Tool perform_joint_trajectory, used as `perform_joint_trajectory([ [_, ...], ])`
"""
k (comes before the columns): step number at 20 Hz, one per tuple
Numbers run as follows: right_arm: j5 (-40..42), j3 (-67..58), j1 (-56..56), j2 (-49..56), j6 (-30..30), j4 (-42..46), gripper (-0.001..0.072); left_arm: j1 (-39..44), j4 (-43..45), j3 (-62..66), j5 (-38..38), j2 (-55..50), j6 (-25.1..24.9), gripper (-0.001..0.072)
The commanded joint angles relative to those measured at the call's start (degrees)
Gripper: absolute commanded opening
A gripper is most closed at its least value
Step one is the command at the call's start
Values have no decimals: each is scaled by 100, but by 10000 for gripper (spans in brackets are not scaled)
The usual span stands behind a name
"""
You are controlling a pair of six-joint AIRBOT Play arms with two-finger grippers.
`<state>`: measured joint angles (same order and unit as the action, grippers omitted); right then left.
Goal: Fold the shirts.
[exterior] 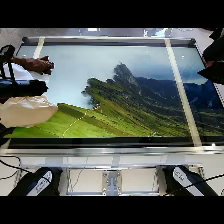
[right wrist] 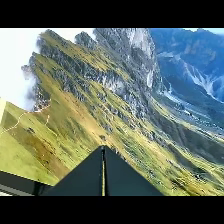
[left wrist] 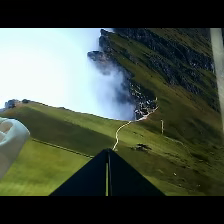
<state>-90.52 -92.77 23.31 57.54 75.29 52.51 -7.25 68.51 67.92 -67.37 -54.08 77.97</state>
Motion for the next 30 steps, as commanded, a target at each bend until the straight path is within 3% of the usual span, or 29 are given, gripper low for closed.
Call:
perform_joint_trajectory([
  [1, -4, 2, -2, 2, 2, 0, 15, 0, 4, -9, 0, -2, -2, 12],
  [19, 26, -4, -2, 2, 2, 0, 15, 0, 4, -9, 4, -2, -4, 20],
  [20, 127, -2, -2, 4, 0, 2, 15, 0, 179, -9, 105, -2, -28, 34],
  [21, 361, -2, -2, 9, 0, 2, 15, -2, 754, 2, 369, 0, -55, 123],
  [22, 603, -2, -2, 15, 0, 9, 51, -7, 1650, 2, 704, -2, 37, 304],
  [23, 723, -2, -2, 26, 0, 20, 186, -15, 2638, 2, 966, -4, 380, 474],
  [24, 754, -2, -2, 42, 0, 20, 337, -79, 3740, 2, 1176, -17, 966, 506],
  [25, 754, -2, -2, 72, 0, 24, 409, -203, 4601, 2, 1255, -57, 1593, 507],
  [26, 754, -2, -2, 103, 0, 24, 408, -431, 5115, 2, 1250, -153, 2345, 506],
  [27, 763, -2, -2, 146, 0, 22, 408, -723, 5158, 2, 1222, -278, 2756, 505],
  [30, 992, -2, -2, 302, 2, 11, 408, -1539, 4308, 2, 946, -922, 2918, 506],
])
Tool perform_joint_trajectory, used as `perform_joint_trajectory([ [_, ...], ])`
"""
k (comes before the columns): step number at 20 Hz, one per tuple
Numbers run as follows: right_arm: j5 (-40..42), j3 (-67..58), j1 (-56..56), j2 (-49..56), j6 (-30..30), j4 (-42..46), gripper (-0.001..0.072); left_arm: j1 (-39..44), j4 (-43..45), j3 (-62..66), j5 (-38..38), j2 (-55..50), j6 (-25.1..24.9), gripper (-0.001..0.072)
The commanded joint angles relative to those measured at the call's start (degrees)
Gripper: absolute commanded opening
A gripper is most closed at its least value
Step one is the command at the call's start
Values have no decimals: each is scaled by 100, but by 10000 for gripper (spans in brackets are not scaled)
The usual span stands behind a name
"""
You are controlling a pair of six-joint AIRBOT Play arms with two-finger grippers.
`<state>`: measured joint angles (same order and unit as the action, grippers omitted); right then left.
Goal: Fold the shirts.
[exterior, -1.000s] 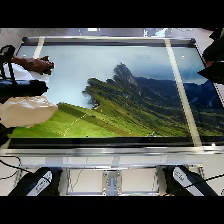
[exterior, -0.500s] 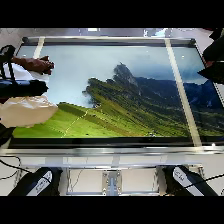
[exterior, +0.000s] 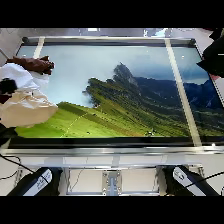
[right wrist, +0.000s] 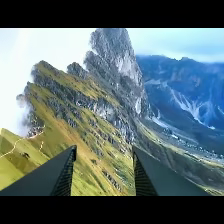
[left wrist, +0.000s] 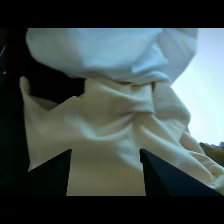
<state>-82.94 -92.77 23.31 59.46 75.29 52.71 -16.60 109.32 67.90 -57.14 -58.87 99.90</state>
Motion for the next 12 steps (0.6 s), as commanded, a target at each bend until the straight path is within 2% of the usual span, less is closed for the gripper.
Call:
perform_joint_trajectory([
  [1, 409, -2, -2, 151, 4, -35, 408, -761, 48, 4, -125, -697, 728, 512],
  [4, 815, -2, -2, 190, 28, -170, 408, -970, -203, 4, -116, -1478, 763, 512],
  [8, 739, -2, -2, 190, 66, -448, 408, -973, -201, 7, -2, -2385, 793, 512],
  [12, 546, -2, -4, 190, 109, -804, 408, -981, -205, 7, 820, -2817, 824, 511],
])
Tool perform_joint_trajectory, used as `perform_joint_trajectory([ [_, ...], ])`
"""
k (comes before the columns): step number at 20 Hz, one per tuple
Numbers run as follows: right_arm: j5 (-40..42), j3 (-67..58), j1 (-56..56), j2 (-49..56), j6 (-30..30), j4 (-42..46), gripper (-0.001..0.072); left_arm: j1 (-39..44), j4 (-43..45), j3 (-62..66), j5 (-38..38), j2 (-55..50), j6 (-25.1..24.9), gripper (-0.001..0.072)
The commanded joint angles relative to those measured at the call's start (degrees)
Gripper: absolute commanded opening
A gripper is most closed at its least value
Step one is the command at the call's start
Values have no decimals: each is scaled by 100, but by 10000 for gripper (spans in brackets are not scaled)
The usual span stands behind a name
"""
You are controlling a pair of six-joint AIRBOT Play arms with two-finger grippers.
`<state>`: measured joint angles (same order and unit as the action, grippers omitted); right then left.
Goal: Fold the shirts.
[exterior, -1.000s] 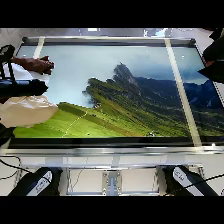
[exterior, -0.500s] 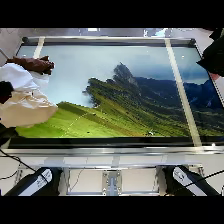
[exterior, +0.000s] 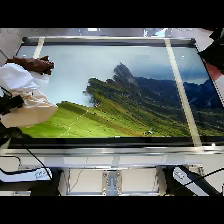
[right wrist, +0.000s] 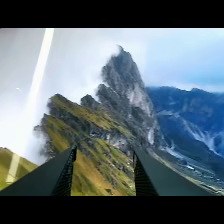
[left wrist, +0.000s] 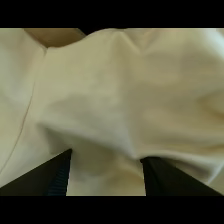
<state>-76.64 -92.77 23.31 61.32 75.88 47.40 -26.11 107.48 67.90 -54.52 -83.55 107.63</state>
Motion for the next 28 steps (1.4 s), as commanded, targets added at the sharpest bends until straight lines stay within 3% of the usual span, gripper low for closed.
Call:
perform_joint_trajectory([
  [1, -76, -2, -4, 4, 116, -372, 408, -31, -20, 9, 817, -350, 48, 509],
  [2, -76, -2, -4, 4, 125, -466, 407, -31, -20, 28, 1049, -341, 39, 492],
  [3, -76, -2, -4, 4, 127, -551, 407, -31, -20, 72, 1198, -341, 39, 418],
  [5, -79, -2, -31, 4, 157, -614, 407, -31, -15, 105, 1298, -341, 26, 13],
  [9, -72, -2, -243, 2, 157, -625, 407, -17, -26, 105, 1182, -188, 17, 10],
  [13, -74, -4, -275, -4, 157, -656, 407, 66, -245, 105, 1147, 667, 17, 9],
  [17, -400, -243, -275, -15, 157, -732, 407, 205, -2376, 105, 981, 2146, -17, 9],
  [19, -890, -629, -273, -13, 155, -706, 407, 494, -3628, 105, 861, 2774, -603, 9],
  [21, -1399, -1132, -273, -13, 153, -662, 407, 1080, -4885, 105, 761, 3195, -1606, 9],
  [23, -1779, -1709, -269, -13, 153, -588, 407, 1932, -5678, 103, 581, 3324, -2245, 10],
  [28, -1945, -2798, -269, -160, 103, -133, 406, 4533, -5674, 85, 549, 2708, -2308, 10],
])
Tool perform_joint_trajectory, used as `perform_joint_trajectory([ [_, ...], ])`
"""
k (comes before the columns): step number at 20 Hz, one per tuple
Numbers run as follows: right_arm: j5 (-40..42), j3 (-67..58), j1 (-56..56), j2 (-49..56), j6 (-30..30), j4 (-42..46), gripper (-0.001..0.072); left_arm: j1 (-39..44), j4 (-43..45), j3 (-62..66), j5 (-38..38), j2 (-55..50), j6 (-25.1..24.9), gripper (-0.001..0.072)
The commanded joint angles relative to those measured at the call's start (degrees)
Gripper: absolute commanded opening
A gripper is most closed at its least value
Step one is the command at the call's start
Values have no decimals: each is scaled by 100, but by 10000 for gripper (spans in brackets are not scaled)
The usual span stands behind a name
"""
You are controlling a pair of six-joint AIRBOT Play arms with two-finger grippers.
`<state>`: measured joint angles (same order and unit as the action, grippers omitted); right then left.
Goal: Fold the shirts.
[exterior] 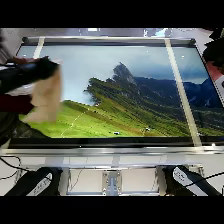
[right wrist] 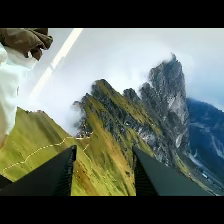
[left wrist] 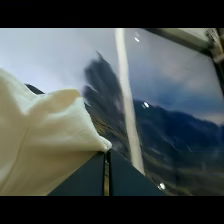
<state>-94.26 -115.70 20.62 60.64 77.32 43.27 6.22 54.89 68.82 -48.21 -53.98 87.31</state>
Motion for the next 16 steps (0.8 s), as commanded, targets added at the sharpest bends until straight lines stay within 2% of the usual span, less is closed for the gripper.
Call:
perform_joint_trajectory([
  [1, -166, -494, 0, -173, -81, 402, 406, 1790, -411, -7, -63, -520, -278, 10],
  [4, -175, -494, 0, -271, -149, 918, 407, 2885, -396, -7, 319, -1488, -293, 10],
  [6, -173, -439, 0, -264, -162, 1250, 407, 3283, -400, -4, 1021, -2179, -289, 24],
  [7, -177, -365, 0, -267, -162, 1421, 407, 3318, -402, -4, 1377, -2409, -286, 144],
  [9, -210, -166, 0, -267, -208, 1875, 406, 3145, -391, -2, 1921, -2553, -275, 686],
  [10, -212, -57, 0, -262, -219, 2144, 406, 2900, -396, -2, 2068, -2492, -275, 709],
  [12, -214, 264, 0, -247, -214, 2516, 406, 2229, -393, -2, 2000, -2304, -273, 710],
  [14, -227, 629, -2, -175, -175, 2341, 407, 1379, -393, -4, 1512, -2133, -273, 709],
  [16, -212, 1202, -2, -79, -175, 1882, 407, 577, -396, -7, 568, -2131, -271, 709],
])
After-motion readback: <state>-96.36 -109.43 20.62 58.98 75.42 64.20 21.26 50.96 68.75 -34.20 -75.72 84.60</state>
